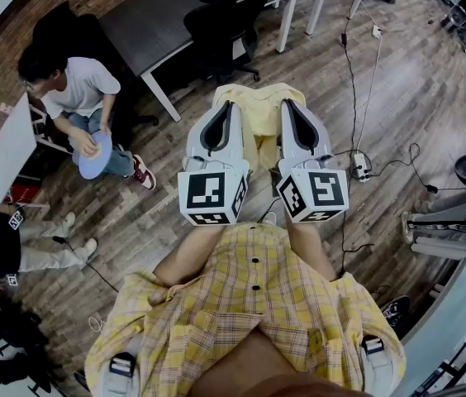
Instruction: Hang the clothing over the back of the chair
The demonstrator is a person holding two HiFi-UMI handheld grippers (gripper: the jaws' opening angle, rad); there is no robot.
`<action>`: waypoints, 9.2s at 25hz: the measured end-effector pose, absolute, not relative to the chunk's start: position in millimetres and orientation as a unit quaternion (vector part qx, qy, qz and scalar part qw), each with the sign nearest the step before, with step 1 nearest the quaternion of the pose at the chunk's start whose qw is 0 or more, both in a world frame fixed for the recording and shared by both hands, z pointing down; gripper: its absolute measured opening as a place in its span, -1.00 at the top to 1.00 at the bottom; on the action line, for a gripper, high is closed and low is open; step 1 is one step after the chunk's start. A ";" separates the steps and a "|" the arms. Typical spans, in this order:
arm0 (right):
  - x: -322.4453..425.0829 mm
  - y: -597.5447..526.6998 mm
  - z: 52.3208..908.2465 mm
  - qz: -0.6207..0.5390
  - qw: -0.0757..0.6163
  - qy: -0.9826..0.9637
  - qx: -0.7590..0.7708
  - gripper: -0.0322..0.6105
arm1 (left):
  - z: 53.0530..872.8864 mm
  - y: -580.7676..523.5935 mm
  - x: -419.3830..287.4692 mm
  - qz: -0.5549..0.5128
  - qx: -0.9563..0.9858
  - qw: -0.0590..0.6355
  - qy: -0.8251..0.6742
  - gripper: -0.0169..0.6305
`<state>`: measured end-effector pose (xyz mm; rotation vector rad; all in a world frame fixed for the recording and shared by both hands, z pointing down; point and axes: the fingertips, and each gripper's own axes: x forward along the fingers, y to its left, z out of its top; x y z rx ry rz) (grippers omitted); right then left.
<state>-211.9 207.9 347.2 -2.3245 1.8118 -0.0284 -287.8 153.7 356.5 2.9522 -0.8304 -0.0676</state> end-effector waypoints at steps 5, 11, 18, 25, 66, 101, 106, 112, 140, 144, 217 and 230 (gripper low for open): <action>-201.5 215.0 350.3 -0.015 0.092 0.611 -0.786 0.88 | 359.5 159.0 -279.9 -0.013 0.961 0.031 -0.274 0.91; -196.7 221.3 350.3 -0.009 0.084 0.614 -0.785 0.88 | 361.2 168.4 -273.3 -0.010 0.960 0.027 -0.279 0.91; -183.7 223.3 352.2 -0.019 0.090 0.631 -0.771 0.88 | 363.7 172.3 -261.4 -0.006 0.956 0.028 -0.293 0.91; -167.5 238.9 351.0 -0.005 0.076 0.649 -0.757 0.88 | 361.6 189.6 -241.1 -0.017 0.948 0.026 -0.316 0.91; -15.7 61.5 333.8 0.014 0.090 0.689 -0.719 0.88 | 350.6 27.0 -87.8 -0.037 0.940 0.005 -0.339 0.91; 123.2 -169.2 284.9 0.013 0.095 0.723 -0.684 0.88 | 300.8 -197.7 33.7 -0.044 0.927 -0.003 -0.372 0.91; 144.0 -187.3 276.9 0.015 0.099 0.745 -0.659 0.88 | 293.2 -211.5 52.3 -0.049 0.914 -0.005 -0.402 0.91; 161.4 -212.7 257.8 0.033 0.106 0.767 -0.631 0.88 | 276.8 -230.7 71.8 -0.062 0.901 -0.024 -0.429 0.91; 196.2 -317.2 187.4 0.094 0.126 0.806 -0.570 0.88 | 215.7 -330.5 96.4 -0.091 0.857 -0.077 -0.501 0.91; 199.9 -328.6 178.3 0.101 0.132 0.808 -0.565 0.88 | 210.0 -341.9 97.2 -0.101 0.857 -0.067 -0.501 0.91; 193.7 -525.6 309.1 -0.027 0.024 0.829 -0.559 0.83 | 325.4 -517.3 107.3 0.011 0.825 0.052 -0.563 0.91; 188.9 -511.5 322.4 -0.042 0.018 0.840 -0.541 0.75 | 336.7 -505.9 108.5 0.021 0.825 0.063 -0.561 0.68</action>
